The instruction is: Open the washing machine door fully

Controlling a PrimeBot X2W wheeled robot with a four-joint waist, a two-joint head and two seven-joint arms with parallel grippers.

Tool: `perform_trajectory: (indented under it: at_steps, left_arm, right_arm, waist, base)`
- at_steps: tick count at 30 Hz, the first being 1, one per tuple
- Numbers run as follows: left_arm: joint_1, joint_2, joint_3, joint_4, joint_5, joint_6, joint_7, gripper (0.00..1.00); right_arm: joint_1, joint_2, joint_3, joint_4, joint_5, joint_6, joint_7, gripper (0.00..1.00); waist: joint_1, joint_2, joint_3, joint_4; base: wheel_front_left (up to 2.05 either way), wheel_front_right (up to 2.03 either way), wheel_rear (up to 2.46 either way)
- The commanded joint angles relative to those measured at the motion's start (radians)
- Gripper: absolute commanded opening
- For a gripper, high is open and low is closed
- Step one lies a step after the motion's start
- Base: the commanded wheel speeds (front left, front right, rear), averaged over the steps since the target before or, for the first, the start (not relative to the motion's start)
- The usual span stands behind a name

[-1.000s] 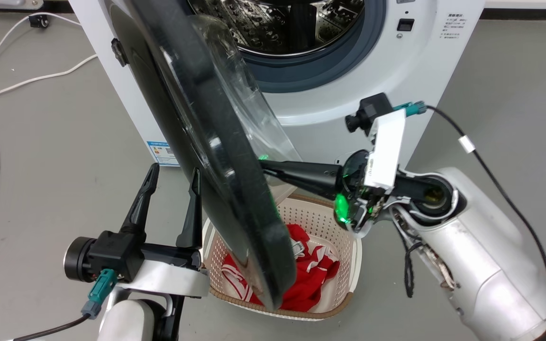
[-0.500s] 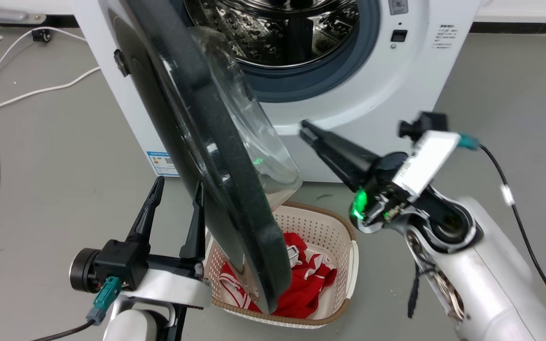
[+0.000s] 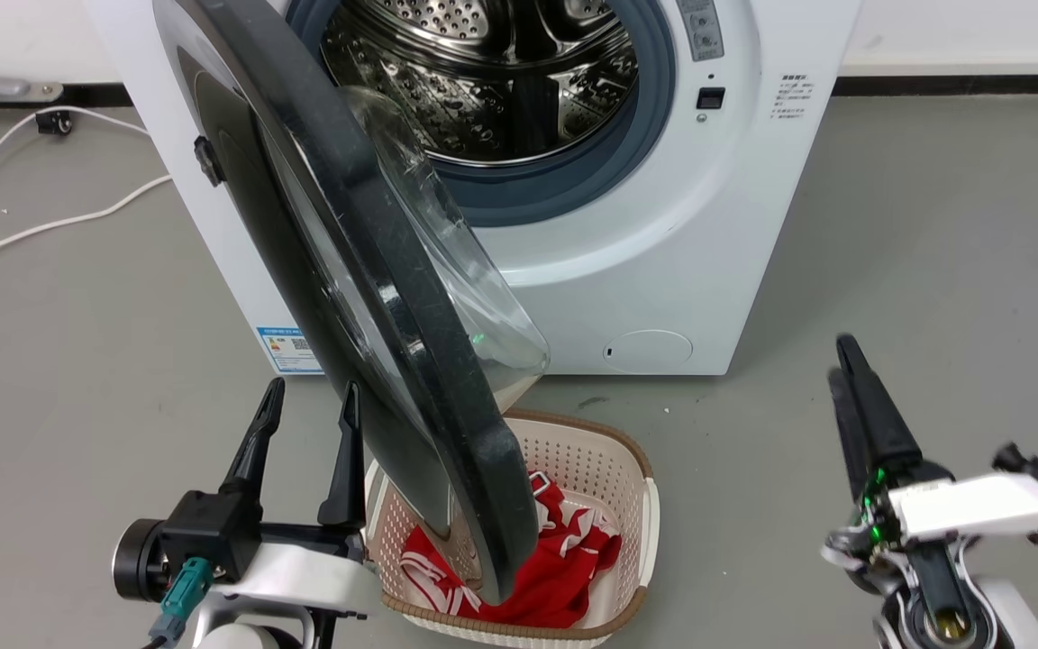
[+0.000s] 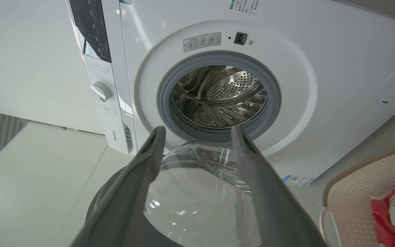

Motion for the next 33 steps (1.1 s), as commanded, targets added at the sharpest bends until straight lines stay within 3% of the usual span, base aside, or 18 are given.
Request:
perform_trajectory:
  at_steps: [1,6,12,13,16,21,25,33]
  left_arm:
    - [0.018,0.001,0.005,0.001,0.0,0.006,-0.002,1.0]
    - [0.036,0.001,0.013,0.001,0.001,0.005,-0.002,1.0]
    - [0.039,0.001,0.019,-0.003,0.009,0.003,-0.002,1.0]
    - [0.039,0.001,0.019,-0.003,0.009,0.003,-0.002,1.0]
    - [0.036,0.001,0.024,-0.004,0.017,0.0,-0.002,1.0]
    - [0.038,0.001,0.04,-0.01,0.023,-0.002,-0.002,1.0]
    - [0.04,0.001,0.049,-0.016,0.029,-0.003,-0.002,1.0]
    - [0.03,0.001,0.058,-0.016,0.042,-0.01,-0.002,1.0]
  right_arm:
    - [0.044,-0.024,-0.005,-0.007,-0.074,0.0,-0.062,1.0]
    - [0.085,-0.055,-0.02,0.026,-0.383,0.0,-0.156,1.0]
    - [0.104,0.02,-0.179,-0.016,-0.898,0.0,-0.17,1.0]
    - [0.104,0.02,-0.179,-0.016,-0.898,0.0,-0.17,1.0]
    - [0.124,0.072,-0.259,-0.098,-1.163,0.0,-0.169,1.0]
    - [0.173,0.109,-0.299,-0.244,-1.455,0.0,-0.126,1.0]
    - [0.221,0.113,-0.281,-0.289,-1.515,0.0,-0.101,1.0]
    - [0.245,0.112,-0.256,-0.246,-1.521,0.0,-0.116,1.0]
  waist:
    - [0.0001,0.0,-0.012,-0.005]
    - [0.0001,0.0,-0.029,-0.01]
    - [0.0001,0.0,-0.035,-0.012]
    - [0.0001,0.0,-0.035,-0.012]
    - [0.0001,0.0,-0.036,-0.01]
    - [0.0001,0.0,-0.031,-0.014]
    - [0.0001,0.0,-0.024,-0.02]
    - [0.0001,0.0,-0.015,-0.03]
  base:
    - [0.0,0.0,0.0]
    - [0.0,0.0,0.0]
    - [0.0,0.0,0.0]
    - [0.0,0.0,0.0]
    - [0.0,0.0,0.0]
    - [0.0,0.0,0.0]
    - [0.0,0.0,0.0]
    - [0.0,0.0,0.0]
